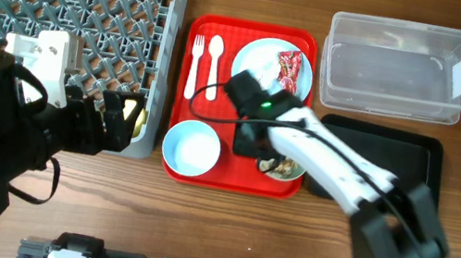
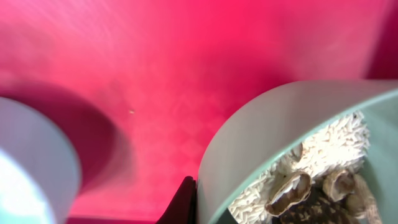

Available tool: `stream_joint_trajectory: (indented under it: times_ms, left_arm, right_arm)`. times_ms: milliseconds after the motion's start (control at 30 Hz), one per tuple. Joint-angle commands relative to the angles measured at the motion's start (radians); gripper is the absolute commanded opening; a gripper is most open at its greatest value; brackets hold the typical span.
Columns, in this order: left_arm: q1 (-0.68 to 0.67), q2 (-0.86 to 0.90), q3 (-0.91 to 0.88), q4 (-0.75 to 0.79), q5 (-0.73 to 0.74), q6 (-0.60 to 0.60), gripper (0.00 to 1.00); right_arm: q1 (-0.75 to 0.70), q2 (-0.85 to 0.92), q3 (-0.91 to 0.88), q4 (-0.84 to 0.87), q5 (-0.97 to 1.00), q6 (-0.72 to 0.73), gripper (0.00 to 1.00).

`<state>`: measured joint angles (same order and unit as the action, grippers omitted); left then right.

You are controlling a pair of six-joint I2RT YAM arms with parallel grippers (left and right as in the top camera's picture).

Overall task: Sort waste into correct bins and load items into the dishwasher rack
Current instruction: 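Grasp the green bowl rim with the right gripper and lift, then tip the green bowl over the black tray to dump the rice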

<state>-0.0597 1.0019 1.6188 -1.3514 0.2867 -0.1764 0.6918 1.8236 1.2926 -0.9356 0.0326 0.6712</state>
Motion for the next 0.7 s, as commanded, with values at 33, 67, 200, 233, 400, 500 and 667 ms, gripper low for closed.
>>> stream_joint_trajectory:
  times_ms: [33, 67, 200, 233, 400, 500, 667]
  left_arm:
    - [-0.005, -0.005, 0.005, 0.000, 0.012, 0.019, 1.00]
    - [-0.005, -0.005, 0.005, 0.000, 0.012, 0.019, 1.00]
    - [-0.005, -0.005, 0.005, 0.000, 0.012, 0.019, 1.00]
    - [-0.005, -0.005, 0.005, 0.000, 0.012, 0.019, 1.00]
    - [-0.005, -0.005, 0.005, 0.000, 0.012, 0.019, 1.00]
    - [-0.005, -0.005, 0.005, 0.000, 0.012, 0.019, 1.00]
    - [-0.005, -0.005, 0.005, 0.000, 0.012, 0.019, 1.00]
  right_arm:
    - [-0.083, -0.196, 0.003, -0.018, -0.141, -0.114, 0.04]
    - [-0.107, -0.227, 0.003, -0.028, -0.192, -0.126, 0.04]
    - [-0.218, -0.323, 0.003, -0.071, -0.328, -0.189, 0.04]
    - [-0.263, -0.342, 0.003, -0.085, -0.377, -0.226, 0.04]
    - [-0.481, -0.356, -0.024, -0.147, -0.624, -0.420, 0.04]
    - [-0.597, -0.354, -0.105, -0.139, -0.736, -0.516, 0.04]
    - [-0.789, -0.354, -0.300, -0.054, -1.012, -0.687, 0.04]
